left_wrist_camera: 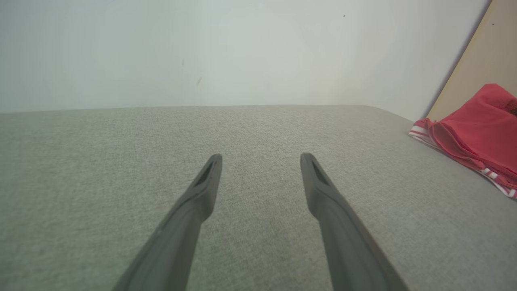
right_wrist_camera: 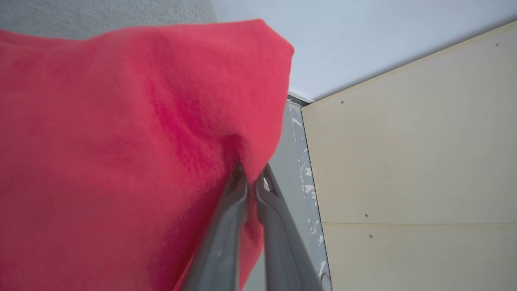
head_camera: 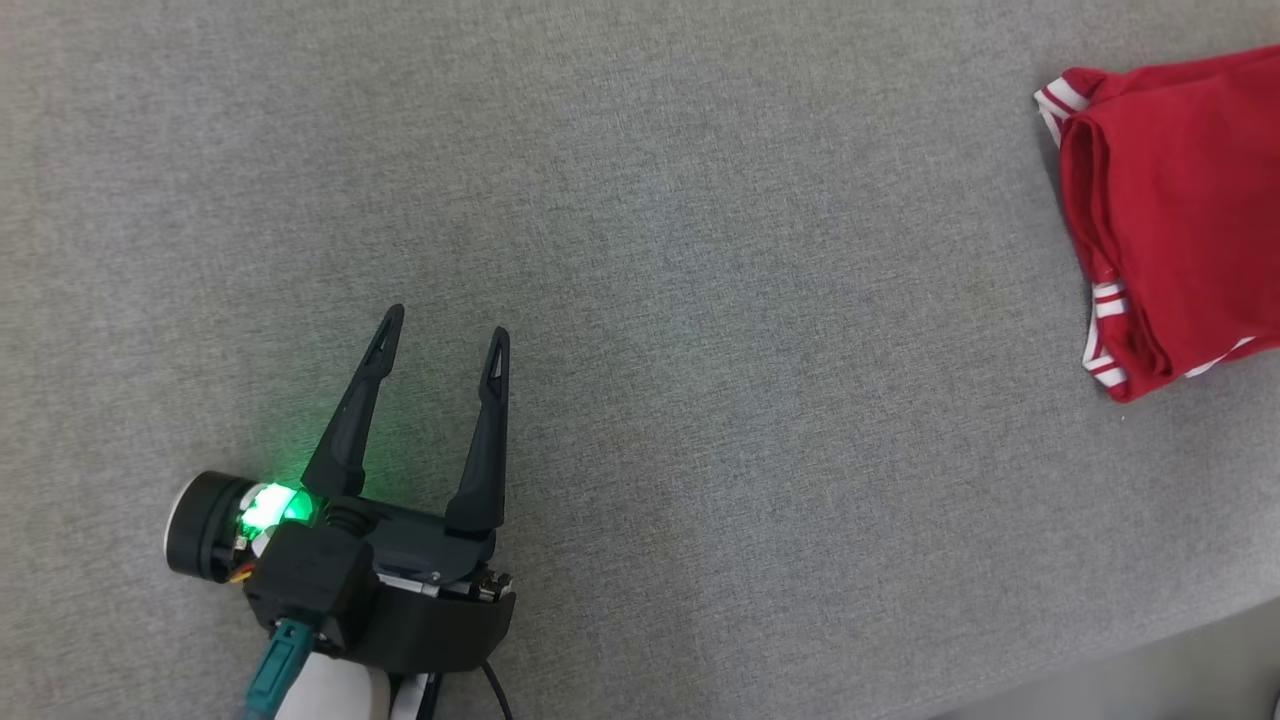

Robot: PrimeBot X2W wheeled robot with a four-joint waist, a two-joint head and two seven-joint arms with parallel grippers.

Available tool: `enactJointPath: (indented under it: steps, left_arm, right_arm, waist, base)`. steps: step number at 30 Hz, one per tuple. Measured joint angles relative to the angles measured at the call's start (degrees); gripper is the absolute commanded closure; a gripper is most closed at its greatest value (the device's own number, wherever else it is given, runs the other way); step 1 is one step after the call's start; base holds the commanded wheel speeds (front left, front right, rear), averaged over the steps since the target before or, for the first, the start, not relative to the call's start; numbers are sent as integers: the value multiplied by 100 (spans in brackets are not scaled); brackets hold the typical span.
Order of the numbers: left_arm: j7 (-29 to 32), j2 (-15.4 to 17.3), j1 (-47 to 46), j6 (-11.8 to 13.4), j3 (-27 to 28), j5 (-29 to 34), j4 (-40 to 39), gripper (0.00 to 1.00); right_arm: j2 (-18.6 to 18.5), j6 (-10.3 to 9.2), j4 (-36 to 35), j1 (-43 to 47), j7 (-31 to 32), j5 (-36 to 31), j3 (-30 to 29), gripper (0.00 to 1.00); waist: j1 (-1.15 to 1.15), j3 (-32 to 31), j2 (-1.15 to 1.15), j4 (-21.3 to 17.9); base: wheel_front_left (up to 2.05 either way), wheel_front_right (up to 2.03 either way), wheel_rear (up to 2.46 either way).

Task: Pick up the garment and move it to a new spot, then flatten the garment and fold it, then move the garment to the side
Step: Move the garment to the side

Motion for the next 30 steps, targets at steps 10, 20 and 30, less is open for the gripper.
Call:
enactJointPath:
  steps: [10, 20, 30]
  left_arm:
    - [-1, 92, -16, -24, -7, 38, -75, 0]
    - [-1, 86, -19, -25, -38, -4, 20, 0]
    - [0, 42, 45, 112, 142, -141, 34, 0]
  right_arm:
    - [29, 0, 267, -114, -555, -325, -322, 66]
    - [147, 0, 437, -177, -1243, -499, -375, 0]
    - [436, 0, 330, 48, -1946, -85, 63, 0]
  waist:
    - [-1, 157, -1, -98]
    - [-1, 37, -1, -68]
    - [-1, -347, -1, 93]
  base:
    - [0, 0, 0]
    - [0, 0, 0]
    - [0, 0, 0]
